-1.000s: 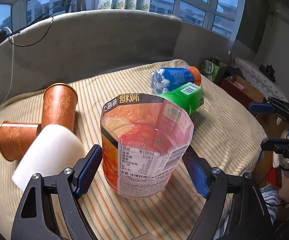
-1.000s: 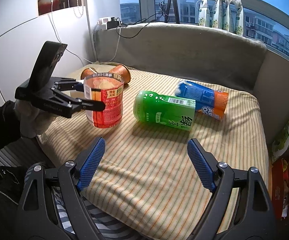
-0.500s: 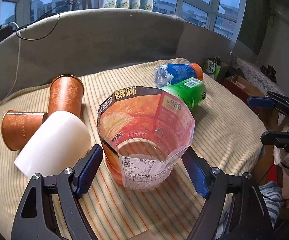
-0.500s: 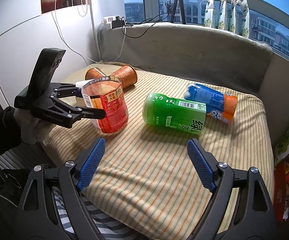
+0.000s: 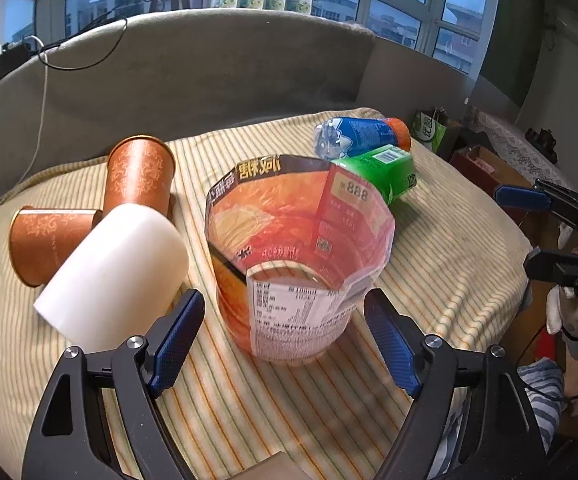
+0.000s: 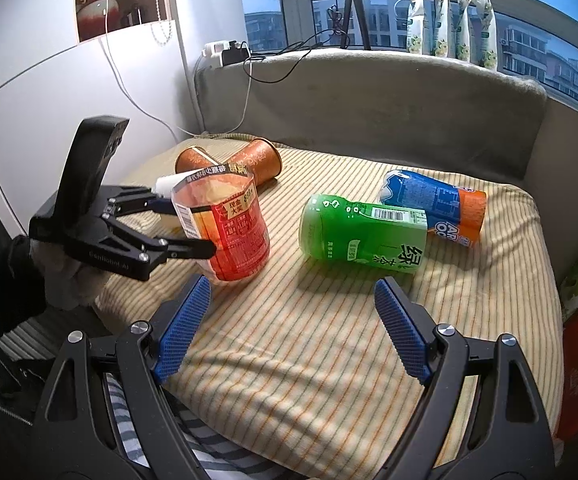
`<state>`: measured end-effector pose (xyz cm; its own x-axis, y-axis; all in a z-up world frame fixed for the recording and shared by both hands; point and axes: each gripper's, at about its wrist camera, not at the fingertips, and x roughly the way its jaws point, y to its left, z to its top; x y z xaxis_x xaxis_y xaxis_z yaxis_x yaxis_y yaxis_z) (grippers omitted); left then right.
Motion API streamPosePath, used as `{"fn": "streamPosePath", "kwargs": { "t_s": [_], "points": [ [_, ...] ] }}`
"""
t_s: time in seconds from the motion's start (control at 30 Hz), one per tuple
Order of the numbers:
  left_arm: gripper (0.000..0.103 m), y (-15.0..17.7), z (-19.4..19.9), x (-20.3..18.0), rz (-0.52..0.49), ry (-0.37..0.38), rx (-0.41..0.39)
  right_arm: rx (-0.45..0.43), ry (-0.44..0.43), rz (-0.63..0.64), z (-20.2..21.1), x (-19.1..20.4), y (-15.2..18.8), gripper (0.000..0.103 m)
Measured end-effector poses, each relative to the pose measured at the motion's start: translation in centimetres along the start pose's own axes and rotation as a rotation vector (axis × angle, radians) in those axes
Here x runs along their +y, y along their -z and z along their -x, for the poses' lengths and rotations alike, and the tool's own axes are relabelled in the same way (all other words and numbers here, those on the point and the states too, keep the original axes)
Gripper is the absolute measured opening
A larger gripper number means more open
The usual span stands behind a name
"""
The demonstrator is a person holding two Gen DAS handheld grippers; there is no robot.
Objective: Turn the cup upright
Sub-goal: 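Set the cup upright on the bed and open the left tool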
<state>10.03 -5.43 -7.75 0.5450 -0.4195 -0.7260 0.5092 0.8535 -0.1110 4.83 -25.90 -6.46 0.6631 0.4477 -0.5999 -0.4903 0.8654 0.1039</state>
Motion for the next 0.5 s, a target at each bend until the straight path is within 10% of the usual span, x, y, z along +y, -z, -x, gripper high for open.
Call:
{"fn": "streamPosePath", "kwargs": {
  "t_s": [0.5],
  "points": [
    [0.082,2.4,3.6,1.0,0.036,-0.107,-0.049,-0.022,0.122,-0.152,-1.8,-0.3,-1.4,0.098]
  ]
}}
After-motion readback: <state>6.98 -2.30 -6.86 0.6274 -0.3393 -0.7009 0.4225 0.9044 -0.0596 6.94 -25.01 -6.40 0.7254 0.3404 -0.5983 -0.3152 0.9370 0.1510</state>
